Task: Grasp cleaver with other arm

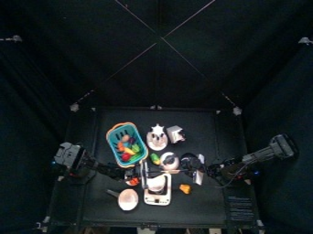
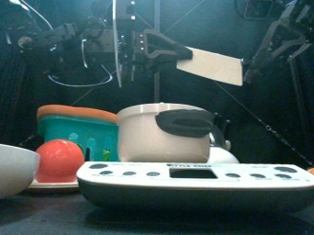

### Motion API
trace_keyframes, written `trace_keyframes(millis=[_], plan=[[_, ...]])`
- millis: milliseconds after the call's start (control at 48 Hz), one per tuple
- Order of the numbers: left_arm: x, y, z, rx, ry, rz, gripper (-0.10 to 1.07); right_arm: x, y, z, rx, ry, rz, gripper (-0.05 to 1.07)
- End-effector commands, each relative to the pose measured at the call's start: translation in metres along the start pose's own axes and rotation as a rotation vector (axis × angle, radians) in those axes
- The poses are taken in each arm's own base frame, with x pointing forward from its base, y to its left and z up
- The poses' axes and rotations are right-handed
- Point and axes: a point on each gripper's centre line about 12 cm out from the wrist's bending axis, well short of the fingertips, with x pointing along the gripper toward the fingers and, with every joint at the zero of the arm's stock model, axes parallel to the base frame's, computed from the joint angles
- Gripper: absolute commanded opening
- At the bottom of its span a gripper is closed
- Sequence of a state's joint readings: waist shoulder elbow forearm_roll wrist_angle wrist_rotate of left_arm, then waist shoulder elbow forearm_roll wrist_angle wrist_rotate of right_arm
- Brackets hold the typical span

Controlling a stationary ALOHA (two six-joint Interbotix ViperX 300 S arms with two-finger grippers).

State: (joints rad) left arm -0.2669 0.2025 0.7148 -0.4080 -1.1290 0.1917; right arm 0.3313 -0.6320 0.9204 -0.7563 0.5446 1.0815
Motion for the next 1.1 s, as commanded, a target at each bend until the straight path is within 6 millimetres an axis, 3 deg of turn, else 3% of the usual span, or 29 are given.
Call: trace_keyframes(millis=[0,208,500,729,1083], plan=[[0.005,-0.002,0.012,-0.01,-0.036,-0.002,0.27,-0.007,-0.001,0.007,0.025,-0.025,0.005,0.58],[0.011,-0.005,0.007,-0.022,0.046,-0.022,0.28,-0.017,0.002,0.012,0.061,-0.042,0.035,0.48],[0.037,-0.003,0.005,0.011,0.271,-0.106,0.35,-0.018,0.008,0.004,0.101,0.002,0.064,0.48],[0.042,0.004,0.005,0.02,0.278,-0.097,0.35,-0.021,0.005,-0.001,0.1,0.042,0.024,0.48],[0.045,-0.002,0.004,0.031,0.275,-0.118,0.35,-0.018,0.004,-0.011,0.084,0.066,0.017,0.48]])
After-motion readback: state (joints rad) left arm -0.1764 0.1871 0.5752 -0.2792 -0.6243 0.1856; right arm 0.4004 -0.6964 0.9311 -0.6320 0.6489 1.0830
